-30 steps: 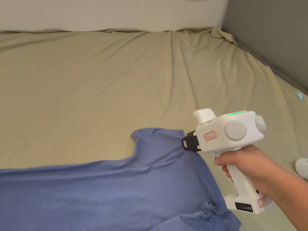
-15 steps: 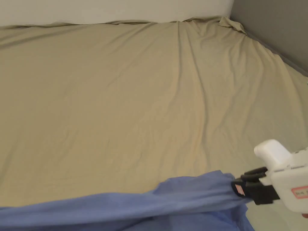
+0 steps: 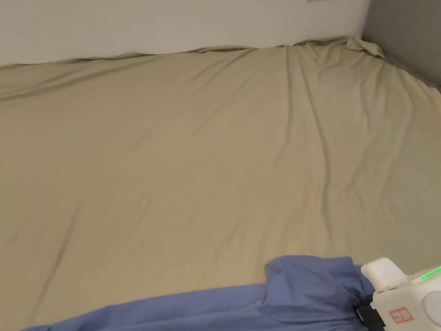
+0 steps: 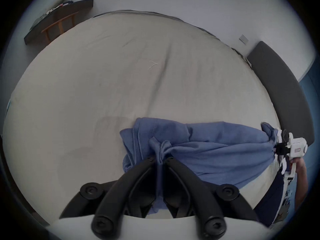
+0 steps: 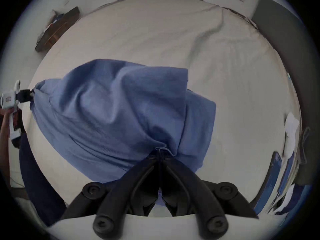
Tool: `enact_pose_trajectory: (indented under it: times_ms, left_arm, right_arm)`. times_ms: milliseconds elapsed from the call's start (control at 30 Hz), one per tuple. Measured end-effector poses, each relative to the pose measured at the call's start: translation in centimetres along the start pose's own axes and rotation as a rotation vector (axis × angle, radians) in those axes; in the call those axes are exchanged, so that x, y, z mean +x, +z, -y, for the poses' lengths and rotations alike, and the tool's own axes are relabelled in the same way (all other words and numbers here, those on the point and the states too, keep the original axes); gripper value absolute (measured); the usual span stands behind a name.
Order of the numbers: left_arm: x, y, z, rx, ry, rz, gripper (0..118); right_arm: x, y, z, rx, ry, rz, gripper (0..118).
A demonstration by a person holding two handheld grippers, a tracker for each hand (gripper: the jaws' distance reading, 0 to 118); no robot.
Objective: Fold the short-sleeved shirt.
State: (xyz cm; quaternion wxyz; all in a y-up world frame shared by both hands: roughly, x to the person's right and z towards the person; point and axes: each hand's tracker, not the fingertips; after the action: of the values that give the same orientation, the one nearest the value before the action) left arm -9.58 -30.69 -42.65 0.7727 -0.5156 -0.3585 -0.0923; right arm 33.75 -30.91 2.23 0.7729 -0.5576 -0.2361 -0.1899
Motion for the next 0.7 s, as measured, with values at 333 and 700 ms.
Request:
enact_pose_trajectory:
  times_ms: [333, 700]
  left_arm:
    - [0.9, 12.4, -0.6, 0.485, 0.104, 0.055, 118]
    - [-3.4, 5.2, 2.3, 0.15, 0.227, 0.161, 0]
  right_arm:
    - [-1.8, 11.0, 1.9, 0.543, -0.253, -0.246, 118]
    - [-7.4, 12.4, 2.4, 0.534, -0.234, -0.408, 2]
